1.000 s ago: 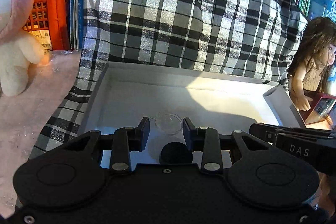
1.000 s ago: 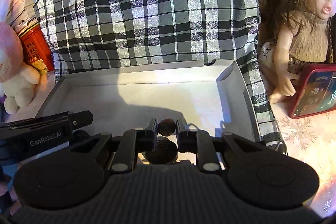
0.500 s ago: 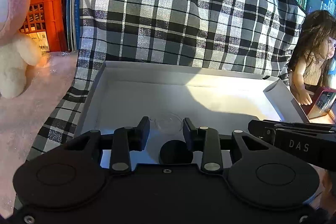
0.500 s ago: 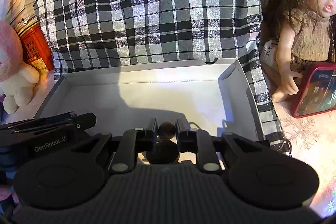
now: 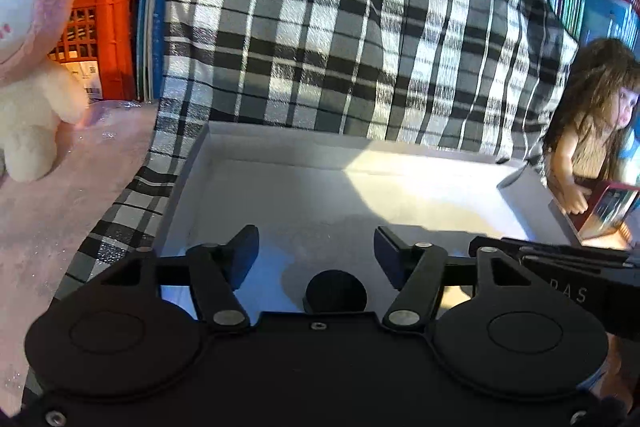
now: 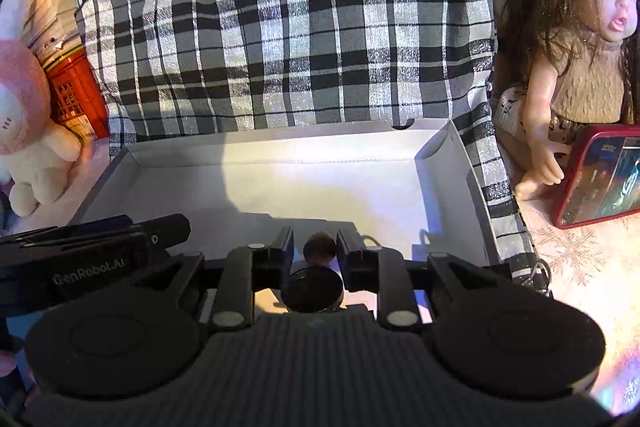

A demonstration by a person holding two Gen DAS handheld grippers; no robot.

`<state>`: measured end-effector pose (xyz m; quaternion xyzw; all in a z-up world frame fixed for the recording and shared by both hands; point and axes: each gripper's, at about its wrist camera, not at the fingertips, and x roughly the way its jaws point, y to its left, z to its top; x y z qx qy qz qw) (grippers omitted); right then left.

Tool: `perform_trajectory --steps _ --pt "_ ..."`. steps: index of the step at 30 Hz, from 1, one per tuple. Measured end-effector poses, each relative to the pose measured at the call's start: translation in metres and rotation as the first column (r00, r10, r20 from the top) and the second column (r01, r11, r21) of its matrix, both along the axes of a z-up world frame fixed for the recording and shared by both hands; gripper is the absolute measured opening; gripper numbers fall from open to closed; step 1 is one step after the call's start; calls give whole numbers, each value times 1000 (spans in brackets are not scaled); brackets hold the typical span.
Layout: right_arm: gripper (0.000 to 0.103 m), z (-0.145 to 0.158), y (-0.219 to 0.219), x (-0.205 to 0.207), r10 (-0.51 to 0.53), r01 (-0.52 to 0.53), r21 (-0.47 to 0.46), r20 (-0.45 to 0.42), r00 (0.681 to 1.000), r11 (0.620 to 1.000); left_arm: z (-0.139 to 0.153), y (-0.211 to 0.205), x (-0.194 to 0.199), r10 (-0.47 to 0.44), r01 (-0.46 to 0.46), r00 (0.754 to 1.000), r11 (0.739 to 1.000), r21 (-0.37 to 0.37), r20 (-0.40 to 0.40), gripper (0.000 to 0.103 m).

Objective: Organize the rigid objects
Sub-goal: 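Open both tools to drop the cup and ball into the box, then move both open tools back toward the items on the plaid cloth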

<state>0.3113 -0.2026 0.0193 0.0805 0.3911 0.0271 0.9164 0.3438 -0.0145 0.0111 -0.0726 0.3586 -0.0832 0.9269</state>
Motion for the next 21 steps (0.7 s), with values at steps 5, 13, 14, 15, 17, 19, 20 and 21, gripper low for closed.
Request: perform_trajectory --steps 5,13,14,15,17,19,20,21 --pt "49 11 -1 -12 5 -5 2 46 999 1000 10 4 -13 -2 2 1000 1000 16 31 74" --pt "64 29 0 -42 25 -26 4 110 994 1000 32 11 -51 -26 26 996 1000 -3 82 79" --pt "64 31 0 -47 27 -28 4 115 993 1000 34 12 -56 -30 31 995 1000 -4 90 79" --pt "66 32 1 -50 31 -32 1 120 992 1000 37 13 -62 -33 34 994 999 -2 100 80" --pt "70 35 2 -59 41 -40 -15 136 990 999 42 14 -74 -41 40 993 999 5 115 81" --pt "75 39 4 -70 57 -53 -35 154 986 998 46 15 -85 -50 49 991 999 10 126 82" --pt "76 40 5 -75 65 -59 -42 162 985 997 48 16 -90 -56 55 990 998 12 131 83" --pt "78 42 6 -81 72 -65 -46 171 983 997 49 16 -96 -60 59 989 998 14 137 84"
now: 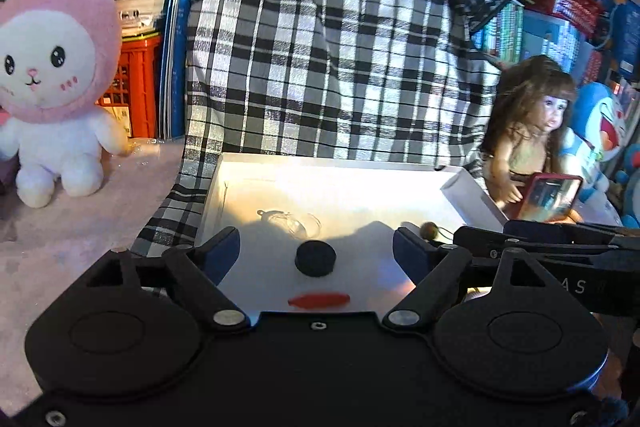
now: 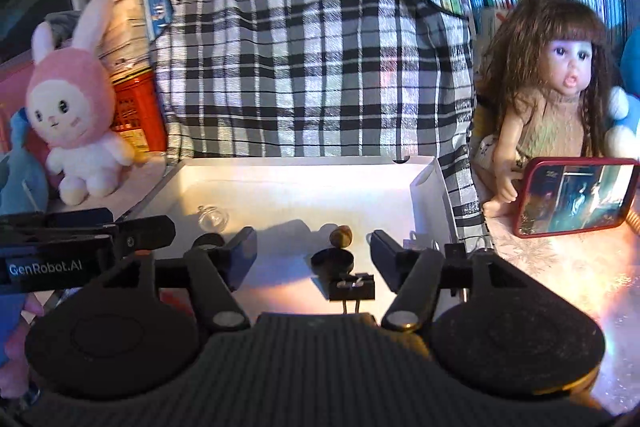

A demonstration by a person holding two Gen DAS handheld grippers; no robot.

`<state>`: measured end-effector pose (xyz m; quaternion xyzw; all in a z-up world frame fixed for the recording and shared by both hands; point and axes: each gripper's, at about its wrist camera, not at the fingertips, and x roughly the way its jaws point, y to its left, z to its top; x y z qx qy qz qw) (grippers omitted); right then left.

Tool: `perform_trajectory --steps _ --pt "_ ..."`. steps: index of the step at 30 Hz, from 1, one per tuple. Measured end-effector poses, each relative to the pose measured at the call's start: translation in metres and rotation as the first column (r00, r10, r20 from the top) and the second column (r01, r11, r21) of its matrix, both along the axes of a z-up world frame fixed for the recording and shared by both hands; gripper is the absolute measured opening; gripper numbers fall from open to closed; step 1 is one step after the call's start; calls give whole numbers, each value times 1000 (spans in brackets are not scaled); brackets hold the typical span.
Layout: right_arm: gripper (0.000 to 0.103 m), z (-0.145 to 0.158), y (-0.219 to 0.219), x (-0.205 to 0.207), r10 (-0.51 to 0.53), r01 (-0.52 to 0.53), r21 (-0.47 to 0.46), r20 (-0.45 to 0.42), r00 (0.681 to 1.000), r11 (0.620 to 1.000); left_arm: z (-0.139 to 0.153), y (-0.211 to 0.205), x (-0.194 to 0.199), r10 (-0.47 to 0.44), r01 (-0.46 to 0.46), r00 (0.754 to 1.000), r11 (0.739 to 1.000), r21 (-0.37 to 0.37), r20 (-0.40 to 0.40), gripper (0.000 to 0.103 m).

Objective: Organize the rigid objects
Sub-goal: 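Move both open tools back toward the items on the plaid cloth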

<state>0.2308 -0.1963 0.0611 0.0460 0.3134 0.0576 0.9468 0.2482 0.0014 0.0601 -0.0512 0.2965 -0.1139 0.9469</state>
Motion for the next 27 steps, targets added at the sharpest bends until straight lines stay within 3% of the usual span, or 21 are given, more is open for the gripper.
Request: perform_trajectory --steps 15,27 --pt "88 6 1 -75 48 -46 -24 88 995 999 3 6 -78 -31 32 999 999 -10 42 87" --pt "94 -2 10 -133 98 -80 -117 163 982 990 -8 11 -129 16 -15 997 1000 -18 71 88"
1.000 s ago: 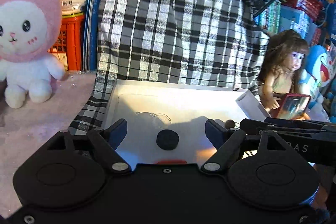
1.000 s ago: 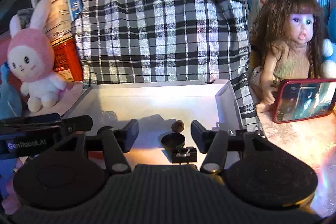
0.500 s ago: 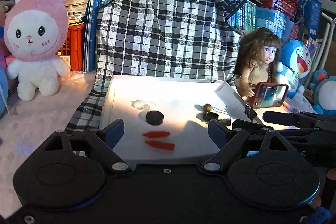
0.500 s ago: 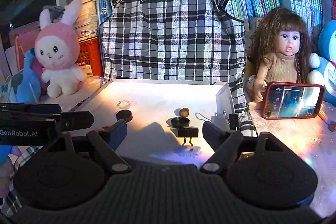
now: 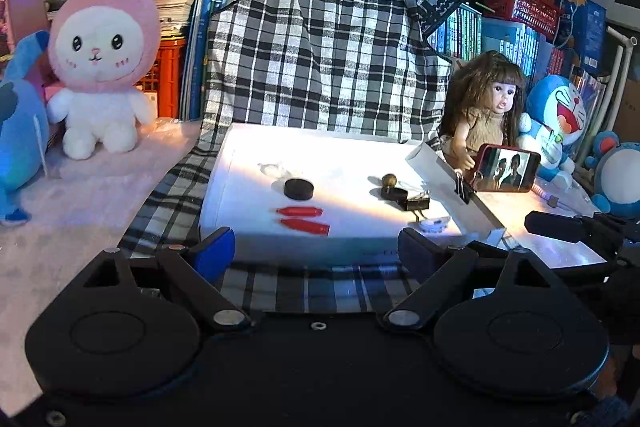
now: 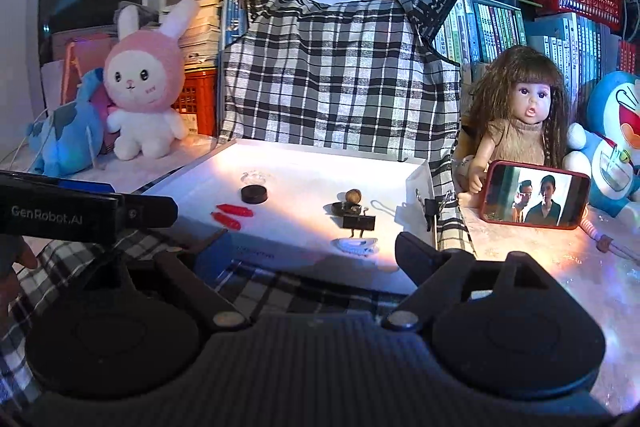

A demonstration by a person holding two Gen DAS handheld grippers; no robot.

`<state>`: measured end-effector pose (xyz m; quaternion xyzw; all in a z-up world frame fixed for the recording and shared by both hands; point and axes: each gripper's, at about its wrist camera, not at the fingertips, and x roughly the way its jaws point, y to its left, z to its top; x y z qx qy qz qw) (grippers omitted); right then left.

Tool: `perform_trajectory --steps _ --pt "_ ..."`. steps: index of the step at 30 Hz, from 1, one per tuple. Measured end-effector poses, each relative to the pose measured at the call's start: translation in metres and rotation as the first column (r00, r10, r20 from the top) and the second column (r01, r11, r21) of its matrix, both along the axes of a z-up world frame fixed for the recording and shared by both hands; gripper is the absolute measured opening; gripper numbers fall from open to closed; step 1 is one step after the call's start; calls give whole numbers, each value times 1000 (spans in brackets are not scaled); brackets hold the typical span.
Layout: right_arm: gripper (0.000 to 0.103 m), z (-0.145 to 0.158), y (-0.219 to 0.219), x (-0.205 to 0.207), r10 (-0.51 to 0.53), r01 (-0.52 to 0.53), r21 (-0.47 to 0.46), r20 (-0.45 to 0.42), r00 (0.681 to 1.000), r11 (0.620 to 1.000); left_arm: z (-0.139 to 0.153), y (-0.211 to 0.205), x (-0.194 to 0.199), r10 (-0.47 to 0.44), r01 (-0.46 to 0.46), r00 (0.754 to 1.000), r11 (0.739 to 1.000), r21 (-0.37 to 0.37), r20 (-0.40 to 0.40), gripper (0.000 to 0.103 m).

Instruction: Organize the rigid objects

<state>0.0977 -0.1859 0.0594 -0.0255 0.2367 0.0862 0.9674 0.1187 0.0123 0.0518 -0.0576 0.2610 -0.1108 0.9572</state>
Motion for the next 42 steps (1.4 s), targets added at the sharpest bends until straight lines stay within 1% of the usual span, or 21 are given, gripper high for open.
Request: perform_trajectory --steps 5,8,15,19,24,27,34,42 --pt "95 -5 3 -19 12 -12 -25 15 1000 1000 -10 0 -21 -1 1 1000 1000 22 6 88" --pt "96 -9 1 -29 10 -9 -13 16 1000 1000 -17 -1 -33 -5 5 1000 999 41 7 88" --pt "97 -18 -9 -49 -30 30 8 18 999 1000 -32 -3 -59 -3 1 1000 997 79 27 88" --pt "98 -25 -13 -61 -55 54 3 28 998 999 -42 -2 -70 1 -5 999 995 99 36 88" --pt "98 -34 -18 -69 -74 73 19 30 997 997 -55 3 -73 18 -21 999 996 85 28 88" --pt "98 -39 -21 -71 -81 80 25 23 996 996 -57 6 -72 20 -22 999 997 75 26 88" --pt "98 -42 -21 -71 -82 82 28 5 997 996 -58 3 -72 20 -22 999 995 94 29 88" --pt "99 -44 -20 -72 -72 72 24 -5 997 997 -58 4 -74 31 -33 999 995 99 22 88"
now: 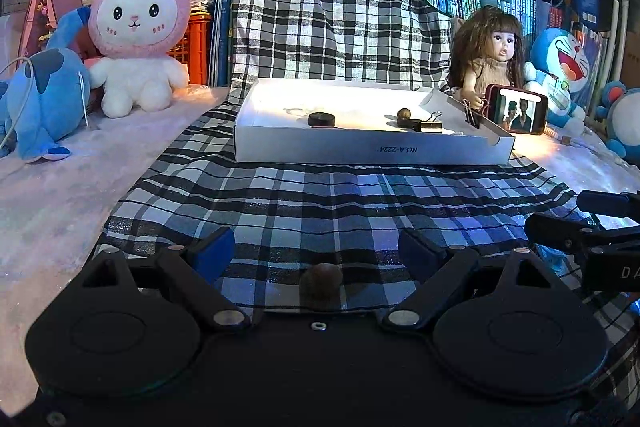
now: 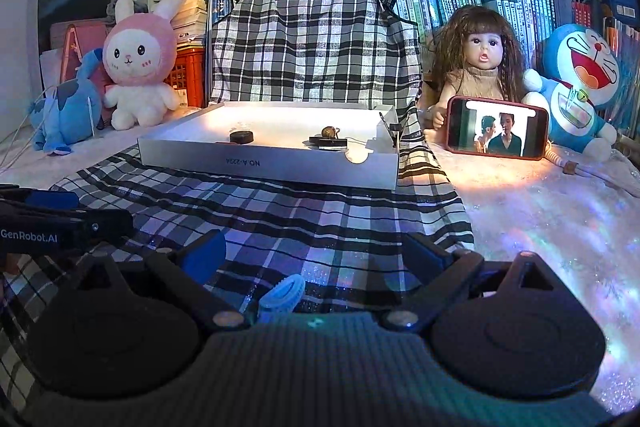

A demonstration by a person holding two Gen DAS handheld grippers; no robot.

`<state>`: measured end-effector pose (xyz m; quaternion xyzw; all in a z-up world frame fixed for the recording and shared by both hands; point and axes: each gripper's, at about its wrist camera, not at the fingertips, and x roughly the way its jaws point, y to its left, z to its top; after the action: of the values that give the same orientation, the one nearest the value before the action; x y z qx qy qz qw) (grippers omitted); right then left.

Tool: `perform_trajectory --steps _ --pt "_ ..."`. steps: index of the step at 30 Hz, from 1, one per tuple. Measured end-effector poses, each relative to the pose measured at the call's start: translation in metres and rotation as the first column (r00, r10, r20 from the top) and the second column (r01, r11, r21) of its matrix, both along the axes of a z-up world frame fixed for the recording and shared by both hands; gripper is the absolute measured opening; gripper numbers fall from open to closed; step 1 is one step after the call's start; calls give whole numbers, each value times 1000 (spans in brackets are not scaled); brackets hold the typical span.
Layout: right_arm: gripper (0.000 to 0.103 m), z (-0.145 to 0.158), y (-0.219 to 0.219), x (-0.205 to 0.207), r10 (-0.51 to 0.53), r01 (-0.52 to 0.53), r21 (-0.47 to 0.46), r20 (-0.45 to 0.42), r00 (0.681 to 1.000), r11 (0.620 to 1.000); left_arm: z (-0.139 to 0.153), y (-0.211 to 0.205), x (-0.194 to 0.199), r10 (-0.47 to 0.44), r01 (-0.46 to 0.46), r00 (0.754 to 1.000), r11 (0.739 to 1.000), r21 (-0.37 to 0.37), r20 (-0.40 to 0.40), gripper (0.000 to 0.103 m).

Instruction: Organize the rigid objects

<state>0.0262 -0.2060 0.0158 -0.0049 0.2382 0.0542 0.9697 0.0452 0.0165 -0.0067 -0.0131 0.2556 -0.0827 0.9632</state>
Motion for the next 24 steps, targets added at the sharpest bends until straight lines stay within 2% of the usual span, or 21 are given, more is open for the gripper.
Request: perform_trajectory --steps 10,15,24 --pt "99 0 0 -4 6 -6 -25 -16 1000 1000 -4 0 -9 -8 7 1000 998 59 2 88" --pt "98 -1 -1 -8 12 -13 -30 -30 999 999 -6 6 -8 -2 3 1000 999 35 -26 80" --pt "88 -3 -6 -9 14 -14 1 -64 998 1000 -7 4 -11 -14 15 1000 999 48 -25 68"
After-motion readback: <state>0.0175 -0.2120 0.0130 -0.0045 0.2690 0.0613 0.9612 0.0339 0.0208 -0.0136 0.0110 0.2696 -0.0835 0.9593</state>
